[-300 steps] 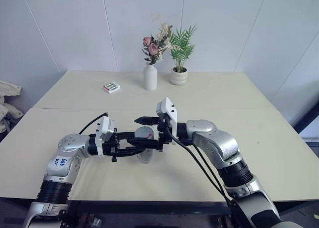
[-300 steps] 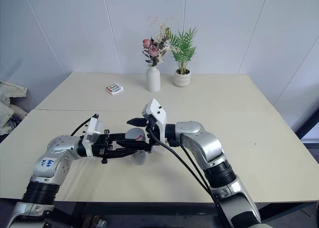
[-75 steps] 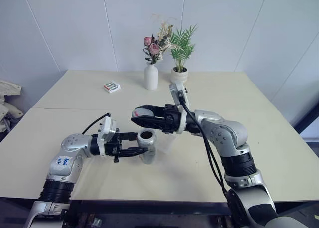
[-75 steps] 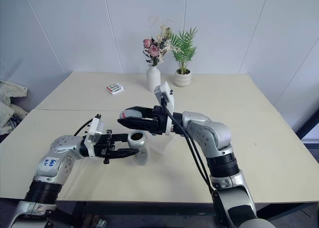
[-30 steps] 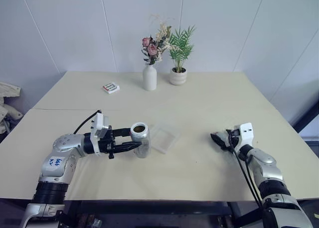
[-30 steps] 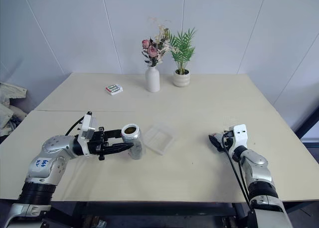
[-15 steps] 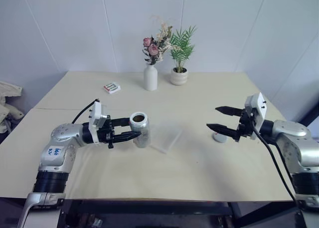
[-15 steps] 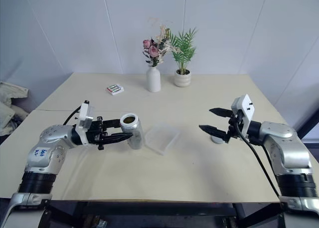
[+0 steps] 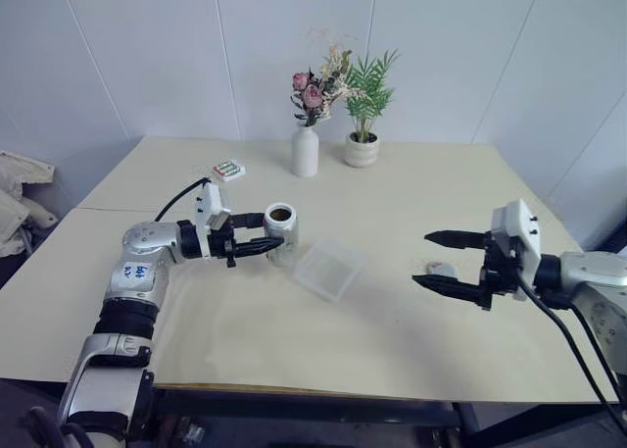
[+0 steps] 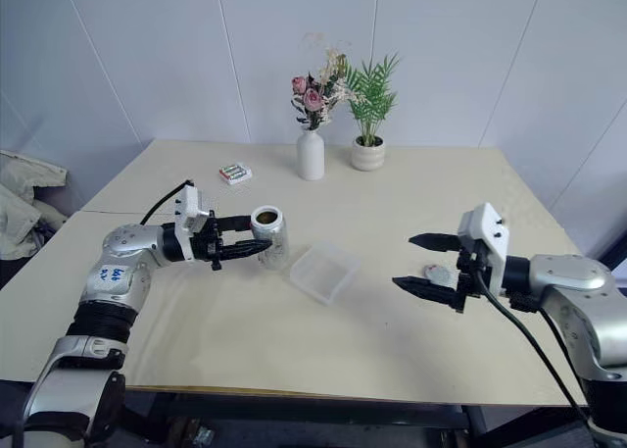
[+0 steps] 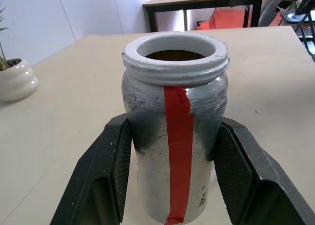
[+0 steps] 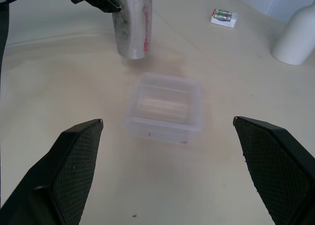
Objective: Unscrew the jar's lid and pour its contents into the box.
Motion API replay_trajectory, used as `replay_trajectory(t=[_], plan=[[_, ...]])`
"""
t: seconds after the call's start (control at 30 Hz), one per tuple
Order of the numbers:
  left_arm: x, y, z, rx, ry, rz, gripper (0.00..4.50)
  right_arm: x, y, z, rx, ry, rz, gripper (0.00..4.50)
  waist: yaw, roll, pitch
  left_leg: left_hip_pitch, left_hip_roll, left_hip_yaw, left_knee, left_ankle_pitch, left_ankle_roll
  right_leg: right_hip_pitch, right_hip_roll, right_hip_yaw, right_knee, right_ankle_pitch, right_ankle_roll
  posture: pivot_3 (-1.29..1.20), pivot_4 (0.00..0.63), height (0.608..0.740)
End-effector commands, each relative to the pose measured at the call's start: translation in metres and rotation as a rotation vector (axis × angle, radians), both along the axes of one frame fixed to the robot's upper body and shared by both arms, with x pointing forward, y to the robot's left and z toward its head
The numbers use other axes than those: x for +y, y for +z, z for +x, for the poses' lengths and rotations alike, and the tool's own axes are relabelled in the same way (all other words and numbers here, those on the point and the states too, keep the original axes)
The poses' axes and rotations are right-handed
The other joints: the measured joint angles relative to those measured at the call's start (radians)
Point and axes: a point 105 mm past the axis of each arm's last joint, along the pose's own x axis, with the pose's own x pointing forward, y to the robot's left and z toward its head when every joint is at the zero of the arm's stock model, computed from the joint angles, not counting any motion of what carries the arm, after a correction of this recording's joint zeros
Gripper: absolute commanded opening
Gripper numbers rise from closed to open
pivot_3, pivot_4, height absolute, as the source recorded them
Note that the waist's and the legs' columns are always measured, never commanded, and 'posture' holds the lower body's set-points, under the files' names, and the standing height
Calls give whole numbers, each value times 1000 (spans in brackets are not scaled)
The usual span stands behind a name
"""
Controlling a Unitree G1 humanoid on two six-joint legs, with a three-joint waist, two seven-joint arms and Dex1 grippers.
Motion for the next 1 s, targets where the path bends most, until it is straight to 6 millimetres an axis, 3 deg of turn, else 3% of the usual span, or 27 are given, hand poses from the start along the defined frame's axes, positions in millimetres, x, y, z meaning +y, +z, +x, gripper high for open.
replay_trajectory(t=[0.03,0.2,0.43,0.6,0.8,0.93,1.0], plan=[[-6,14,9,-71,22,11,2103,-5,26,-9,-108,-8,6,4473,-2,0,0,0,0,0,0,0,0,0,0,0,0,0,0,0,150,740],[-18,14,19,-97,37,8,2103,-10,35,-9,-152,-42,32,4473,-2,0,0,-2,0,0,2,0,1,0,0,0,0,1,1,0,150,740],[-31,15,31,-136,78,28,2103,-11,26,-8,-143,-70,50,4473,-1,0,0,-2,0,0,2,0,1,-1,0,0,0,1,2,0,150,740],[-32,30,42,-214,171,11,2103,-11,21,-9,-134,-85,64,4473,-2,0,0,-5,-1,-1,5,-1,1,-2,0,0,-1,2,4,0,150,740],[-52,39,43,-836,209,506,2103,-11,17,-8,-125,-107,92,4473,-1,-1,0,-6,-2,-1,5,-1,1,-2,0,1,-1,3,5,0,150,740],[-71,33,36,-1309,43,830,2103,-10,16,-7,-117,-116,116,4473,2,-2,1,-8,-3,-1,6,-1,2,-2,-1,1,-3,4,7,0,150,740],[-82,46,38,-1596,-2,913,2103,-8,16,-6,-109,-121,153,4473,3,-2,1,-8,-3,-1,7,-1,3,-2,-1,1,-4,5,8,0,150,740]])
